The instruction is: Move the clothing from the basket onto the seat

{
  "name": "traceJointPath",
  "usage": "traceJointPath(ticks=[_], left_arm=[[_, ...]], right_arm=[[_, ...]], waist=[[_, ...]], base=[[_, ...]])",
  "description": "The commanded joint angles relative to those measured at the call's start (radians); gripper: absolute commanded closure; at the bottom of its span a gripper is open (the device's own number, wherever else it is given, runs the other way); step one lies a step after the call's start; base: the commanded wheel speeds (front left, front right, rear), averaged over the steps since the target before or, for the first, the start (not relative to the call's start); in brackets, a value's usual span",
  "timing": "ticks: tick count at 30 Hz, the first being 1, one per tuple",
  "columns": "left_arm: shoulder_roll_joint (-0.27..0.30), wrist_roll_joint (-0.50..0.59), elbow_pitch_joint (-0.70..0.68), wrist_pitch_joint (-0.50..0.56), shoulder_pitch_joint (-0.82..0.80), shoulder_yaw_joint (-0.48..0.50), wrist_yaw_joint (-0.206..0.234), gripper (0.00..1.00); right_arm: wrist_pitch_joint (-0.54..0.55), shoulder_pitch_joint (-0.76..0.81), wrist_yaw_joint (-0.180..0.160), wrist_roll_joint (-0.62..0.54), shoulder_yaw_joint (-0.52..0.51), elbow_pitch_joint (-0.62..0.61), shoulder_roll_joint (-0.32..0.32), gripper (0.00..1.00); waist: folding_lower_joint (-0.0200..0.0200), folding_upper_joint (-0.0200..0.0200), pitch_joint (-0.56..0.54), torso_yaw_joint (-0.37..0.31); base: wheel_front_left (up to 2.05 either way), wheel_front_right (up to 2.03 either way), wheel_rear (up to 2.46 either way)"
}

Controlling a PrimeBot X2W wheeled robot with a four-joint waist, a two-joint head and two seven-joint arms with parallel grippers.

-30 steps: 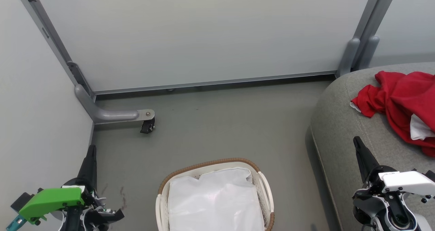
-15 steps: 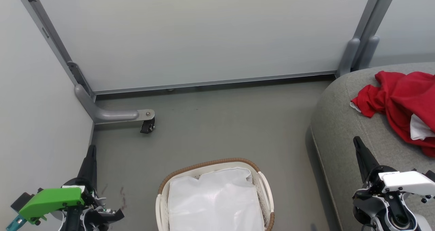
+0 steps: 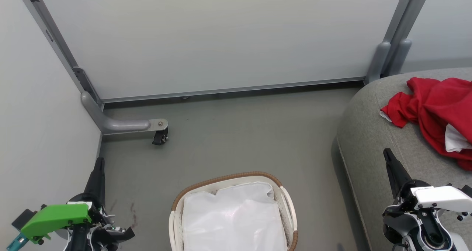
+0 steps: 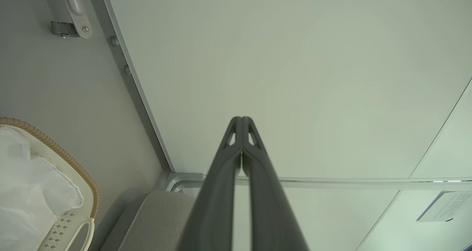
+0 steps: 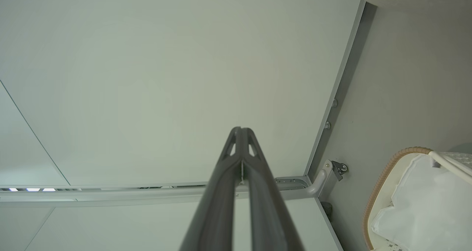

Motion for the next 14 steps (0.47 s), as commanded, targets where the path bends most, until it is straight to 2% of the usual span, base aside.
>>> traceJointPath(ticks=[1,14], left_arm=[[0.007,-0.003,-0.002,0.004,-0.010,0.002,-0.004,1.00],[0.007,-0.003,-0.002,0.004,-0.010,0.002,-0.004,1.00]], right_arm=[[0.003,0.010,0.000,0.003,-0.002,-0.003,-0.006,1.00],[0.003,0.010,0.000,0.003,-0.002,-0.003,-0.006,1.00]], waist=[[0.0000,0.0000,0.000,0.000],[0.0000,0.0000,0.000,0.000]], base=[[0.00,0.00,0.00],[0.00,0.00,0.00]])
